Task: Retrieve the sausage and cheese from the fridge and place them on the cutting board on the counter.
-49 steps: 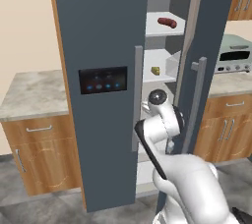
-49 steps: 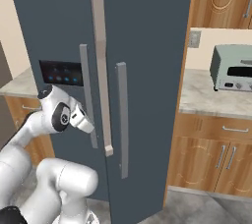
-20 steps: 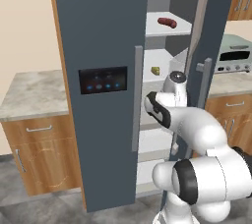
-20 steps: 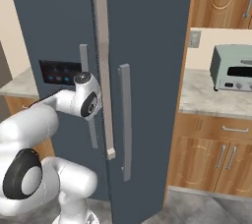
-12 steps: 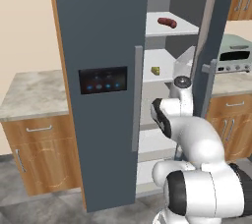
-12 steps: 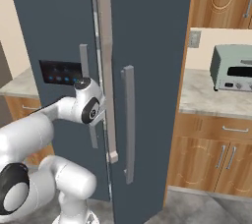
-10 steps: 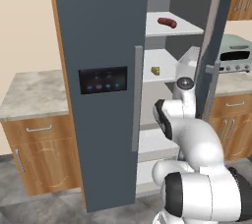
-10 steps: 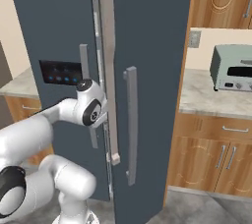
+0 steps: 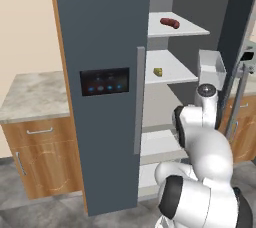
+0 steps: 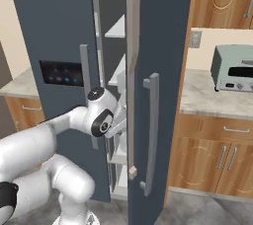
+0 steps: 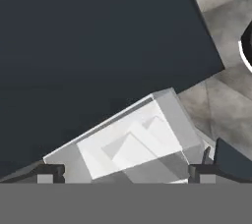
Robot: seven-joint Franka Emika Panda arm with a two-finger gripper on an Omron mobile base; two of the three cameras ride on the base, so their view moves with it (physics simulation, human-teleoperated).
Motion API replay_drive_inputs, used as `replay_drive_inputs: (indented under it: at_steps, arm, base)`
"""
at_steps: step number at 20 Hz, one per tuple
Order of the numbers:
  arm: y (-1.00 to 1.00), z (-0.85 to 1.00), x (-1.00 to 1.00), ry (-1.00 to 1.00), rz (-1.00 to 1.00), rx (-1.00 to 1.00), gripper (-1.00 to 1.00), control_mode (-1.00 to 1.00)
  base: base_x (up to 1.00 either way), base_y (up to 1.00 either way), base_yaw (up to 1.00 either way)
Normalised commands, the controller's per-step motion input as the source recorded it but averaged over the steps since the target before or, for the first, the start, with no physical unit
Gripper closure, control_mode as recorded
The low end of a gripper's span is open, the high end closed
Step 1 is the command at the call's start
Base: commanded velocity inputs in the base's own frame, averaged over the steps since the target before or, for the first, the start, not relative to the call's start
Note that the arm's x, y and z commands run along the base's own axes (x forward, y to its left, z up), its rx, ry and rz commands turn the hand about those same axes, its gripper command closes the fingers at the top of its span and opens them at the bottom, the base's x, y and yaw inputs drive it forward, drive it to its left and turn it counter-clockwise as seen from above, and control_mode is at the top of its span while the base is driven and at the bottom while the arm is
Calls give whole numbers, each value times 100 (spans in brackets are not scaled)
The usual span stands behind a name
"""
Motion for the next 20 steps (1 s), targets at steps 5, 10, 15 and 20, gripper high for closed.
replay_drive_inputs:
  at_steps: [5,10,15,20]
  arm:
    - [-68,-6,-41,0,-17,0,-100,-100]
    - [-61,-5,-28,0,-20,0,-100,-100]
    - [-4,-1,-8,0,1,-2,-100,-100]
    - [41,0,-11,0,24,-16,-100,-100]
  base:
    - [0,0,0]
    - [0,0,0]
    - [0,0,0]
    - [0,0,0]
